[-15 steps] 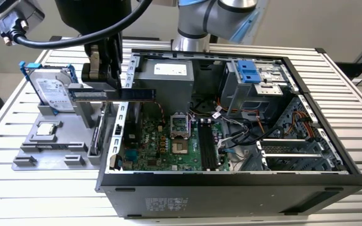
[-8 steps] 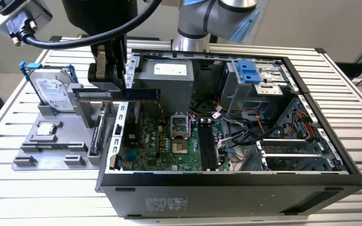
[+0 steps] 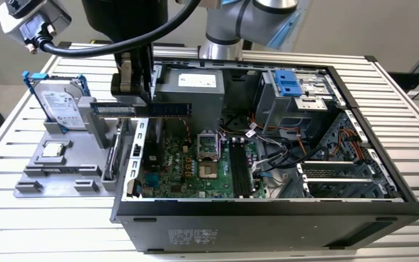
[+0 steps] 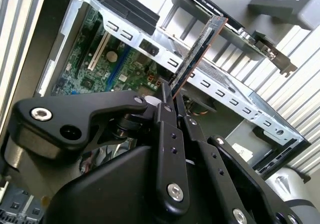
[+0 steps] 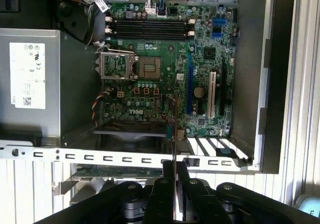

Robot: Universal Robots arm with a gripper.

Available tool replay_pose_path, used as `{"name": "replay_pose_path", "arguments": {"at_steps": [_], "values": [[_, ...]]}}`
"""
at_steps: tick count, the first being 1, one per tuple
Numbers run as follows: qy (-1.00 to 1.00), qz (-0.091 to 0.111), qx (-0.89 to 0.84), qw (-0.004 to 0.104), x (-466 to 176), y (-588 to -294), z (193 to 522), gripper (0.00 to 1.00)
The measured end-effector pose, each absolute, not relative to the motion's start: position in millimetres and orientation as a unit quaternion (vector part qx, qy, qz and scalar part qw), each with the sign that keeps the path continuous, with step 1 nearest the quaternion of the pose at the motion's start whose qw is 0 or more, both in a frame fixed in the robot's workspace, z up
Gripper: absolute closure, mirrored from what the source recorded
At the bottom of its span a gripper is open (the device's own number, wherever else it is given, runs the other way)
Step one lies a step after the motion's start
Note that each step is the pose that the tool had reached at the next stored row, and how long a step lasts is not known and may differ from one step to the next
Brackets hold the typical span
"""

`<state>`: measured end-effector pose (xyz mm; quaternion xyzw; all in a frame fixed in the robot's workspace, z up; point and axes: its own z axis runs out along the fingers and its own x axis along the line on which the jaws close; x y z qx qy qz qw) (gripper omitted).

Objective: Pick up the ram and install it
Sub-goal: 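Pick up the ram and move it above insertion slot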

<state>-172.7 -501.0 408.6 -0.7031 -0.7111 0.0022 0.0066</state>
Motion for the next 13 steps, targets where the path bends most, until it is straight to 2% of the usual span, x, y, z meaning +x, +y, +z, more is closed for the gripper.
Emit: {"name": "replay_pose_path", "arguments": {"at_steps": [13], "values": [[-0.711, 0.002, -0.703, 0.007, -157, -501, 409, 1.00]]}}
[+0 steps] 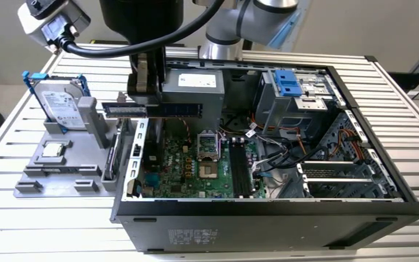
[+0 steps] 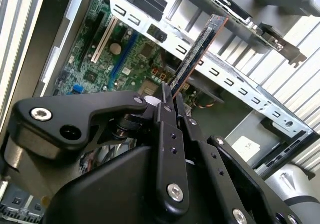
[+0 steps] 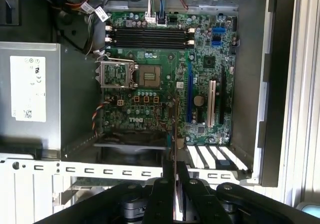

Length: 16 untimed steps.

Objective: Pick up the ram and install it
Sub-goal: 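Pick up the ram and move it above insertion slot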

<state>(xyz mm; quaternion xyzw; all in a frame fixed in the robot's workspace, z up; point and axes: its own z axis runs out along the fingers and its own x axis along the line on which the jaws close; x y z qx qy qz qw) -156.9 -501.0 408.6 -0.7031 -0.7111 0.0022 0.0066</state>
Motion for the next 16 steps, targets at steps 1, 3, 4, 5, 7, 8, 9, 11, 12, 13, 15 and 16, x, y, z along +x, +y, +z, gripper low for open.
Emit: {"name": "replay_pose_path", "arguments": {"at_steps": [1, 3, 4, 5, 7, 8, 9, 11, 12, 13, 15, 16], "values": [[-0.711, 0.002, -0.703, 0.007, -156, -501, 409, 1.00], [-0.711, 0.002, -0.703, 0.007, -153, -501, 409, 1.00], [-0.711, 0.002, -0.703, 0.007, -152, -501, 409, 1.00], [-0.711, 0.002, -0.703, 0.007, -151, -501, 409, 1.00], [-0.711, 0.002, -0.703, 0.007, -149, -501, 409, 1.00], [-0.711, 0.002, -0.703, 0.007, -148, -501, 409, 1.00], [-0.711, 0.002, -0.703, 0.007, -147, -501, 409, 1.00], [-0.711, 0.002, -0.703, 0.007, -145, -501, 409, 1.00], [-0.711, 0.002, -0.703, 0.007, -144, -501, 409, 1.00], [-0.711, 0.002, -0.703, 0.007, -143, -501, 409, 1.00], [-0.711, 0.002, -0.703, 0.007, -140, -501, 409, 1.00], [-0.711, 0.002, -0.703, 0.007, -139, -501, 409, 1.00]]}}
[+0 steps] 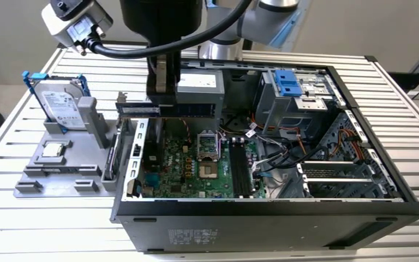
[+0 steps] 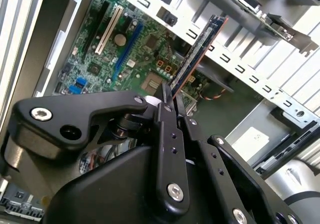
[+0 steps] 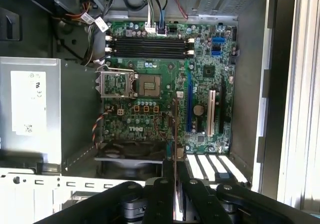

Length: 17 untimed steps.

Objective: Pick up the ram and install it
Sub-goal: 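Pick up the ram and move it above insertion slot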

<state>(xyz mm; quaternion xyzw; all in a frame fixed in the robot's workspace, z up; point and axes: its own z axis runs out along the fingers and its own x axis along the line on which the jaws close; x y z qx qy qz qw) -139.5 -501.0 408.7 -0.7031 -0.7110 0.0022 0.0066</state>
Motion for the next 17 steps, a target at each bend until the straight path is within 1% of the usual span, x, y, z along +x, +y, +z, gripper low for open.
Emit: {"name": "replay_pose_path", "arguments": {"at_steps": [17], "values": [[-0.711, 0.002, -0.703, 0.007, -121, -501, 409, 1.00]]}}
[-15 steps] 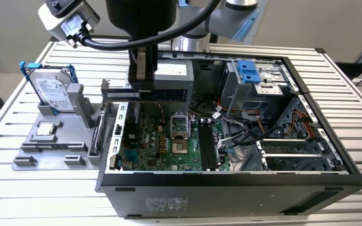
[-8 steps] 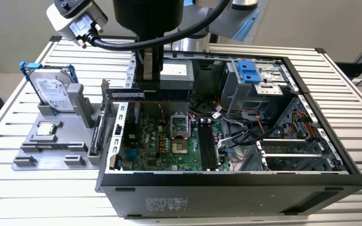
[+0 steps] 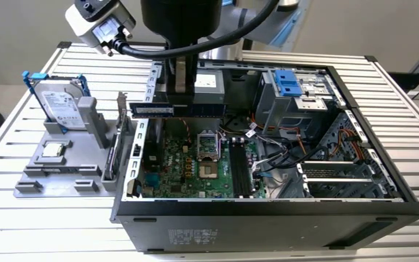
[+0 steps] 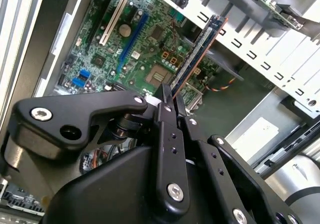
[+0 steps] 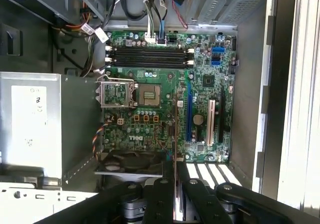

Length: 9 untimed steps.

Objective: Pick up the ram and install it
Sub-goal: 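Pick up the ram and move it above insertion slot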

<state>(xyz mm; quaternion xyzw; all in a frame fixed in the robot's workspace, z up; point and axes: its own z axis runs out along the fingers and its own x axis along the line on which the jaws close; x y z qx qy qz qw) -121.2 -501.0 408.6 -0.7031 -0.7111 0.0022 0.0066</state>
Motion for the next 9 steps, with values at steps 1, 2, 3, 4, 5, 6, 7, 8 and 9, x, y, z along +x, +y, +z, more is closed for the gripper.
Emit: {"name": "replay_pose_path", "arguments": {"at_steps": [1, 2, 3, 4, 5, 6, 7, 8, 9], "values": [[-0.711, 0.002, -0.703, 0.007, -120.1, -501.0, 408.7, 1.00], [-0.711, 0.002, -0.703, 0.007, -119.0, -501.0, 408.7, 1.00], [-0.711, 0.002, -0.703, 0.007, -117.8, -501.0, 408.7, 1.00], [-0.711, 0.002, -0.703, 0.007, -116.7, -501.0, 408.7, 1.00], [-0.711, 0.002, -0.703, 0.007, -115.6, -501.0, 408.7, 1.00], [-0.711, 0.002, -0.703, 0.007, -114.4, -501.0, 408.6, 1.00], [-0.711, 0.002, -0.703, 0.007, -113.2, -501.0, 408.6, 1.00], [-0.711, 0.002, -0.703, 0.007, -112.1, -501.0, 408.7, 1.00], [-0.711, 0.002, -0.703, 0.007, -111.0, -501.0, 408.7, 1.00]]}}
